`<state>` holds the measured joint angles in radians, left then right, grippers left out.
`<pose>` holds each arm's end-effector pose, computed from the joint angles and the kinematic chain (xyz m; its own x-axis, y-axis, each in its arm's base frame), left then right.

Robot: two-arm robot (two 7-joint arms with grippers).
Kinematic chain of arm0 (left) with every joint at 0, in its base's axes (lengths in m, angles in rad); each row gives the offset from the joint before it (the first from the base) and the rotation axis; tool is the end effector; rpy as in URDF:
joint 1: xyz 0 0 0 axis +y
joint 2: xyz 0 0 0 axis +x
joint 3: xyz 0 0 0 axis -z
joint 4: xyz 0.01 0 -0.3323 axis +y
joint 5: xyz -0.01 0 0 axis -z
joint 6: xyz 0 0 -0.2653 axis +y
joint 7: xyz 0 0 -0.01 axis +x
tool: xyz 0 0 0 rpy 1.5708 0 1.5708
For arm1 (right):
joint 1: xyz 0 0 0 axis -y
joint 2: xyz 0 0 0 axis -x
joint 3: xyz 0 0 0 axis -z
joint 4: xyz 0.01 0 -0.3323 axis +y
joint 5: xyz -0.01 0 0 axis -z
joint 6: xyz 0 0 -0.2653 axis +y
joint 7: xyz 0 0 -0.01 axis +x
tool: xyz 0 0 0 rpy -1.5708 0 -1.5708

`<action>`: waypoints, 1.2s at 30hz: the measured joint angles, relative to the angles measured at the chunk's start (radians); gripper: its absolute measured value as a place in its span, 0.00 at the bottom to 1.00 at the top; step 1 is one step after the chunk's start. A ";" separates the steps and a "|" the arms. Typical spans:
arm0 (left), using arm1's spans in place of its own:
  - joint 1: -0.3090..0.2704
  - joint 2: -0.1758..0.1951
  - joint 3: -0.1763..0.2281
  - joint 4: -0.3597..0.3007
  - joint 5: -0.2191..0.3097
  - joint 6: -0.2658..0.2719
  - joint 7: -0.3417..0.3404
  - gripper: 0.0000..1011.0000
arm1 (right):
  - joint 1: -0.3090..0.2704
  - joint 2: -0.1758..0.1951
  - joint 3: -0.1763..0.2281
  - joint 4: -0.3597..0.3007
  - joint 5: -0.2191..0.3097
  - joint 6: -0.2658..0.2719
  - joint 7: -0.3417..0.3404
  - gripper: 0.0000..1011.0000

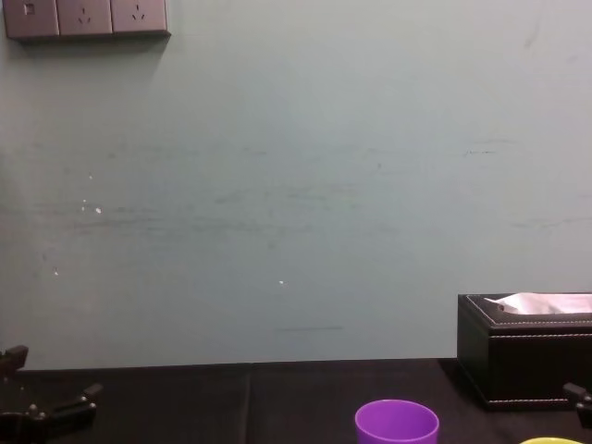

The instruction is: Stack the three plastic cups sequentially using one hand.

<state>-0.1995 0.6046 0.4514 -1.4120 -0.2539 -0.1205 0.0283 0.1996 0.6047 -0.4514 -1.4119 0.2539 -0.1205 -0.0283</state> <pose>0.3239 0.1182 -0.3281 0.2923 0.8803 0.3737 -0.9552 0.2873 0.0703 0.3239 -0.1182 -0.3280 0.2922 -0.8803 0.3738 0.9553 0.2873 -0.0703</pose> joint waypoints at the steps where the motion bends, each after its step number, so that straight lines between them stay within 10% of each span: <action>1: 0.000 0.000 0.000 0.000 0.000 0.000 0.000 0.99 | 0.000 0.000 0.000 0.000 0.000 0.000 0.000 0.99; 36: 0.000 0.000 0.000 0.000 0.000 0.000 0.000 0.99 | 0.000 0.000 0.000 0.000 0.000 0.000 0.000 0.99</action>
<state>-0.1995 0.6047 0.4514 -1.4120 -0.2539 -0.1205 0.0283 0.1996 0.6047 -0.4514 -1.4120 0.2539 -0.1205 -0.0283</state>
